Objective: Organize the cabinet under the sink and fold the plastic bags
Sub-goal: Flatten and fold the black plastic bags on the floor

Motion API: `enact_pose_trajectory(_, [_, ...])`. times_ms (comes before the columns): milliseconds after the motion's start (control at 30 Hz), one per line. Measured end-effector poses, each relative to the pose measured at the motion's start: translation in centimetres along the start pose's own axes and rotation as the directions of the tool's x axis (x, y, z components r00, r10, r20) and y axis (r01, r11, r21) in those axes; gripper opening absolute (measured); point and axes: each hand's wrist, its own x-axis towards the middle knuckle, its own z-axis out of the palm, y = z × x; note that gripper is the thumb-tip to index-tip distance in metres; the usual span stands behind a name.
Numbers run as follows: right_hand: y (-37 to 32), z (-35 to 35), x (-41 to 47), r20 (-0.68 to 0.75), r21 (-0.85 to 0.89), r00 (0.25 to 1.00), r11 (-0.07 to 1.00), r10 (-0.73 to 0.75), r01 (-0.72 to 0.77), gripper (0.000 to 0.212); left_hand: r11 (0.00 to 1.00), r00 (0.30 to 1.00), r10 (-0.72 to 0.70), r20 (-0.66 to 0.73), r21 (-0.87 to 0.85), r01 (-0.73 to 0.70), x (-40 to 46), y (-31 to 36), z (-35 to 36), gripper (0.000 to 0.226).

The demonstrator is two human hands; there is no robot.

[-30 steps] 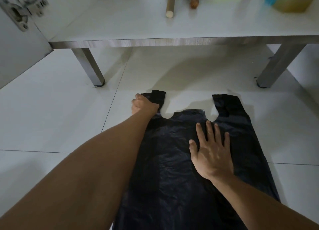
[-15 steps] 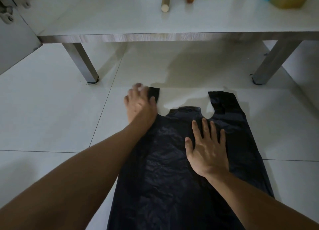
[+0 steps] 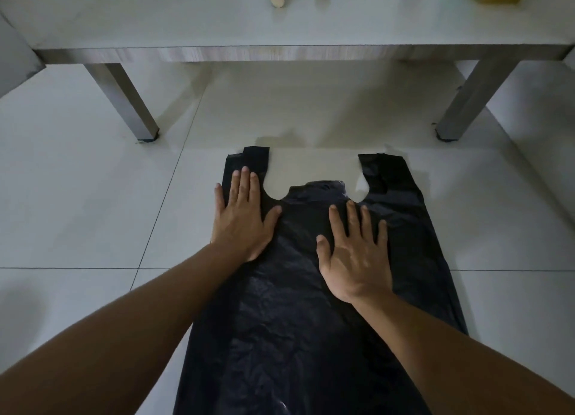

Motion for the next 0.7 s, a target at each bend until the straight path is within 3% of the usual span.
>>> enact_pose_trajectory(167, [0.0,-0.3,0.2,0.040,0.009,0.999,1.000,-0.014,0.014,0.066,0.993,0.985,0.115,0.128,0.016,-0.118,-7.1,1.3,1.0,0.086])
enact_pose_trajectory(367, [0.3,-0.5,0.4,0.104,0.039,0.994,0.999,-0.020,0.016,0.067,0.992,0.993,0.108,0.056,0.063,-0.111,-7.8,0.9,2.1,0.081])
enact_pose_trajectory(500, [1.2,-1.7,0.6,0.191,0.200,0.979,0.979,-0.064,0.025,0.067,0.992,0.993,0.110,0.041,0.063,-0.113,-7.8,0.9,2.2,0.082])
enact_pose_trajectory(600, [5.2,-1.6,-0.5,0.155,0.071,0.978,0.989,-0.141,0.131,0.070,0.993,0.994,0.109,0.032,0.050,-0.110,-7.9,0.9,2.2,0.081])
enact_pose_trajectory(700, [10.5,-1.7,-0.6,0.145,-0.029,0.989,0.999,-0.038,0.043,0.073,0.993,0.993,0.109,0.049,0.047,-0.111,-7.8,0.8,2.2,0.079])
